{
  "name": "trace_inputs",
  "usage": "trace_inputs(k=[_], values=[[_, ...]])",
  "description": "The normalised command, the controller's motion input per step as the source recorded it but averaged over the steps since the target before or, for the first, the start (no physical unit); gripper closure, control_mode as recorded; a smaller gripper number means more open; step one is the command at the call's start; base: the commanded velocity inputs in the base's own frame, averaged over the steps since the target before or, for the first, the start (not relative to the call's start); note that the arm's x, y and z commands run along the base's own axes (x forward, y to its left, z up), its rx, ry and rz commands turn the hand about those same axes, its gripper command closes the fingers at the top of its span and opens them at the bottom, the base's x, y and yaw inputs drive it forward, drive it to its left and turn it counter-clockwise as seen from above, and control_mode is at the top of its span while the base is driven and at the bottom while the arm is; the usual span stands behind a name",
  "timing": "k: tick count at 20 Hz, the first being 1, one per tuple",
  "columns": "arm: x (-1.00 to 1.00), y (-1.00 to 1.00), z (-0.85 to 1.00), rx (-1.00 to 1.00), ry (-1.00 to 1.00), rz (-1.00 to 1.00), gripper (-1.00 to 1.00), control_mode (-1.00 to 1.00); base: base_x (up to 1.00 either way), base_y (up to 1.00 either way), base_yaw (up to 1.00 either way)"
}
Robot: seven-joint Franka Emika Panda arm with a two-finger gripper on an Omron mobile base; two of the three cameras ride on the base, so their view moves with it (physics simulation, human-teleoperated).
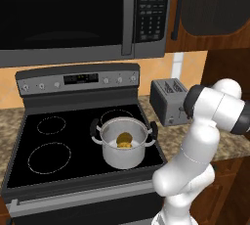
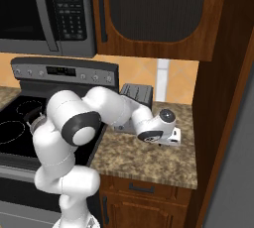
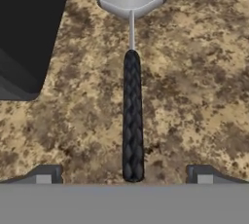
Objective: Put the squash and avocado in the pot. Retrieve the spatula and lightly stir the vegetables in the pot.
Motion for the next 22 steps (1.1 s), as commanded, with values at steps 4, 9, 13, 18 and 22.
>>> trace_inputs(k=[4,9,13,18,22], values=[[0.14,0.0,-0.03,0.0,0.0,0.0,-1.0,-1.0,0.0,0.0,0.0],[0.09,-0.01,-0.02,0.0,0.0,0.0,-1.0,-1.0,0.0,0.0,0.0],[0.06,0.0,-0.07,0.0,0.0,0.0,-1.0,-1.0,0.0,0.0,0.0],[0.0,-0.01,-0.04,0.0,0.0,0.0,1.0,-1.0,0.0,0.0,0.0],[0.0,-0.1,0.0,0.0,0.0,0.0,1.0,-1.0,0.0,0.0,0.0]])
